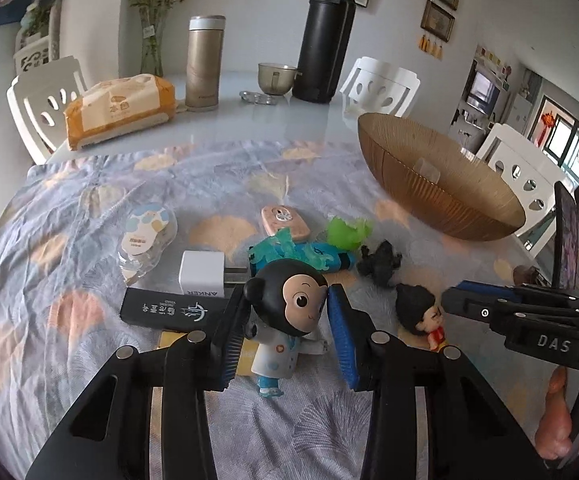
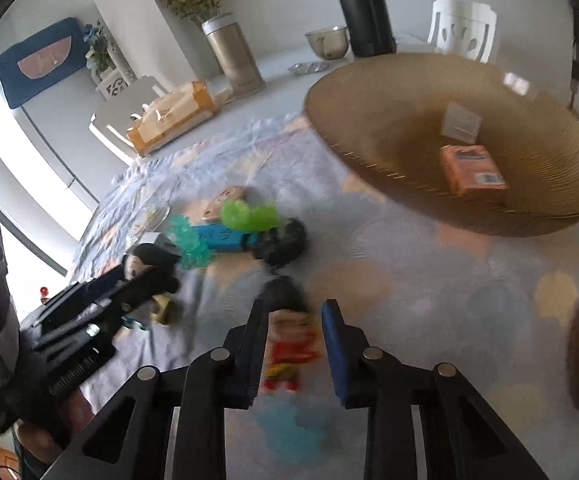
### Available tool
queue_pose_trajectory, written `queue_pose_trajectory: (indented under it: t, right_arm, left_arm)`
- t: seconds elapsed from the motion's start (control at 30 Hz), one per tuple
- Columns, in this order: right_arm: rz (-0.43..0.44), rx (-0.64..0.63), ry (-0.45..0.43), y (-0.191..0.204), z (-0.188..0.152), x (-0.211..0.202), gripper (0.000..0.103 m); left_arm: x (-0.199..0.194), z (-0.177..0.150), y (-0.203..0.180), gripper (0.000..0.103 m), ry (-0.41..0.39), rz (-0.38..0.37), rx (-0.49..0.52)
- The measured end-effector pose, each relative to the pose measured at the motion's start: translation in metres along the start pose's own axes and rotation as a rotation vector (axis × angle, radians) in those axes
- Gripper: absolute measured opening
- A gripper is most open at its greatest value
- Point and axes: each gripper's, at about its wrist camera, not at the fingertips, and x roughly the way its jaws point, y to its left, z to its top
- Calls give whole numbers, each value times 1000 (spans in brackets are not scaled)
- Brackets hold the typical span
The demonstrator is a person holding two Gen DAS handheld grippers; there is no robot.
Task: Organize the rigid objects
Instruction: 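Grasp the monkey figure with the left tool while the right tool grasps the red-clothed figure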
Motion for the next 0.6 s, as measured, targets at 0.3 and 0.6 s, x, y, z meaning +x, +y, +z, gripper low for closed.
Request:
queue_pose_trajectory:
  t: [0.3, 0.6]
  right_arm:
    - [121, 112, 51, -17, -6, 11, 44]
    - [3, -52, 44, 37, -12, 27, 62]
  left_arm:
    - [2, 0, 5, 36, 8, 4, -19]
    - [4, -1, 6, 36, 8, 12, -19]
